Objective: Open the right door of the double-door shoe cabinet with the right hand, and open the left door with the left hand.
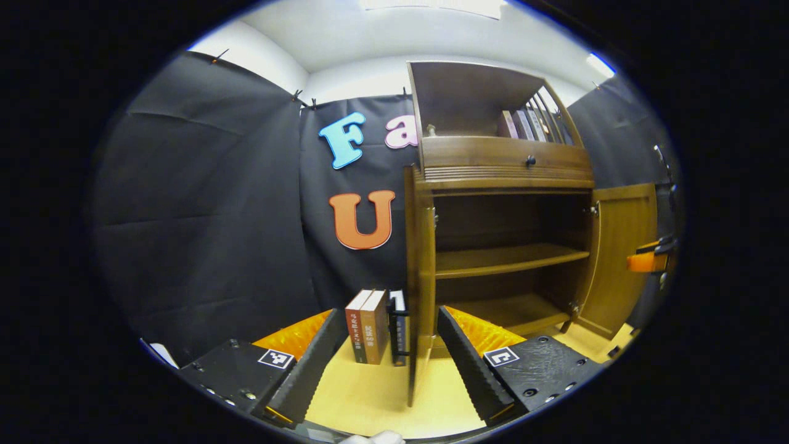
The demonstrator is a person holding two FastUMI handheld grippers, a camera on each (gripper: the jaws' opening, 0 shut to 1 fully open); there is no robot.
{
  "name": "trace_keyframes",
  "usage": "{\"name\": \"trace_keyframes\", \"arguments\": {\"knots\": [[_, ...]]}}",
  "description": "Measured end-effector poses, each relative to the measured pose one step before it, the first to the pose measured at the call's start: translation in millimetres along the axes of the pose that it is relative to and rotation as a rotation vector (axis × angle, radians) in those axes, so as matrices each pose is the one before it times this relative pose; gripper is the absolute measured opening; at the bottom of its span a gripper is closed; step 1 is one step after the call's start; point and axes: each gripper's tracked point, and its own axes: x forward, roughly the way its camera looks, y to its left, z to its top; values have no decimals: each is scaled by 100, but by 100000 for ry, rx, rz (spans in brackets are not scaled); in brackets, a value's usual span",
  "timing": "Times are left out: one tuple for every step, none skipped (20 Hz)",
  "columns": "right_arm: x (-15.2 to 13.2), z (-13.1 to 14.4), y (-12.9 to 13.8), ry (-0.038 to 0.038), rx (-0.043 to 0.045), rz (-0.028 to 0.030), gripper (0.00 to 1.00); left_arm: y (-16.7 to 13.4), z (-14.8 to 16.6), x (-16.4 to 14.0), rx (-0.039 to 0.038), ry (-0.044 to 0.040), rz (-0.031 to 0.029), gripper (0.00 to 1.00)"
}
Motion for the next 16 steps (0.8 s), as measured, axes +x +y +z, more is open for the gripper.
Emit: {"name": "trace_keyframes", "arguments": {"knots": [[-262,388,-558,-837,-78,-161,92,-773,520,-347,-322,750,1745,95],[-332,108,-749,-520,-122,-491,92,-829,761,-164,366,-470,1120,96],[-331,237,-692,-476,359,-338,92,-1171,735,64,829,-472,618,96],[-353,173,-672,-462,615,-27,92,-1301,468,27,1070,-502,-328,96],[-340,183,-625,-270,307,-198,92,-1176,684,-46,767,-94,17,96],[-427,-250,-796,-111,-147,-263,92,-1365,116,124,205,134,-815,96],[-381,-16,-682,-204,-150,-512,92,-1922,-163,-248,-918,438,-1400,96],[-205,132,-688,-109,109,-536,92,-1547,-63,-162,-702,242,-880,96],[-137,36,-552,32,440,-146,92,-1293,179,-85,-552,-734,34,96],[-193,-88,-568,123,496,-170,92,-1181,38,-63,-840,-424,-165,100],[-260,27,-319,-160,304,42,92,-1127,22,-109,-513,-217,-391,96],[-228,29,-419,-157,23,-227,92,-936,-238,66,-143,-279,-376,95],[-212,40,-296,-305,-77,-145,92,-1160,-169,0,187,-255,-907,95],[-247,-42,-292,-184,-195,-145,92,-972,-164,-125,363,204,-825,96],[-59,-123,-238,-106,-253,-225,92,-834,28,-79,591,-143,-1021,96],[-78,-11,-141,-12,-383,-175,92,-735,129,-59,495,-202,-991,96]]}}
